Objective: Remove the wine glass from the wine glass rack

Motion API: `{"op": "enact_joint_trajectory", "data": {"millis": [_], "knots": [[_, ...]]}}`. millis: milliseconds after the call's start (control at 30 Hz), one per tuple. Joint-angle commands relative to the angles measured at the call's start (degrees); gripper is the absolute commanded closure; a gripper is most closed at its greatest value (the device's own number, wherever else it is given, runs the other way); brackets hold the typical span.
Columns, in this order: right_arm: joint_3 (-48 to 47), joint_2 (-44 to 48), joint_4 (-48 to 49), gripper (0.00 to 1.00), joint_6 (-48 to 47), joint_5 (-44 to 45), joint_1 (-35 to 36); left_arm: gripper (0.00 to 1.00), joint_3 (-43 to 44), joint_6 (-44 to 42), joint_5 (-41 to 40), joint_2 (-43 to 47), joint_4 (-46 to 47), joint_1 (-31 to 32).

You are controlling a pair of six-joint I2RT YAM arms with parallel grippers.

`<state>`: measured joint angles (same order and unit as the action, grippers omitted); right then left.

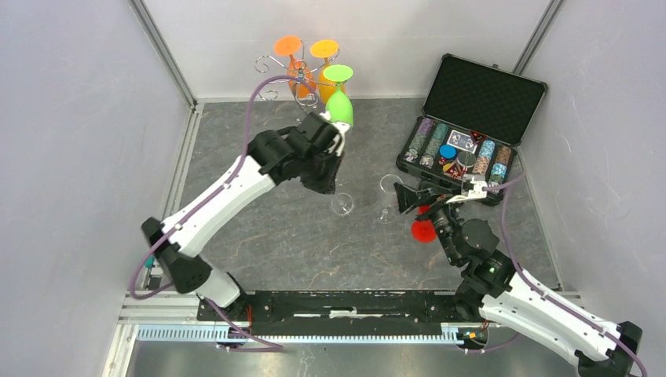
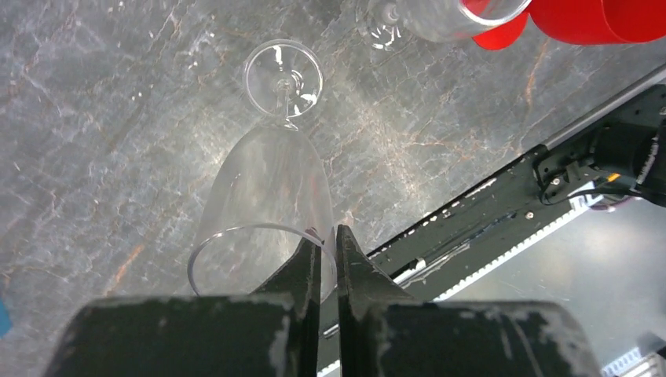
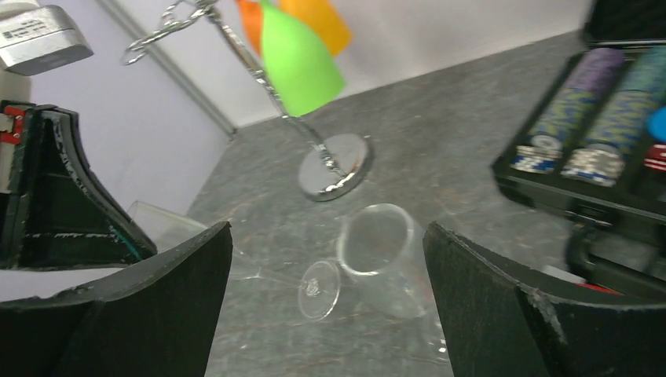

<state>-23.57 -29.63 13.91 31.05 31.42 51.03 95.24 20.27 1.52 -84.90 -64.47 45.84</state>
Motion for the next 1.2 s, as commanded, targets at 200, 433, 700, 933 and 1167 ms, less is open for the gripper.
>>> {"op": "enact_joint_trajectory", "data": {"millis": [200,433,700,933,1167], "knots": [[0.0,10.4,-14.9,0.04,-1.8,13.1,0.2,0.98,19.1,-5.4,-9.4,-17.7,-10.5,8.9],[0.8,14.3,-19.1,0.04,-1.4,15.5,0.2,0.98,26.7,-5.4,-7.7,-25.1,-13.1,11.3],[1.0,16.7,-20.0,0.04,-1.9,16.5,0.2,0.93,30.1,-5.4,-8.5,-29.2,-16.3,12.6],[1.1,16.8,-20.3,0.04,-1.5,16.1,0.2,0.71,31.9,-6.6,-10.2,-29.4,-16.7,12.6],[0.7,16.7,-20.3,0.04,-1.3,15.8,0.2,0.51,36.7,-7.9,-9.6,-29.1,-16.8,12.5]]}}
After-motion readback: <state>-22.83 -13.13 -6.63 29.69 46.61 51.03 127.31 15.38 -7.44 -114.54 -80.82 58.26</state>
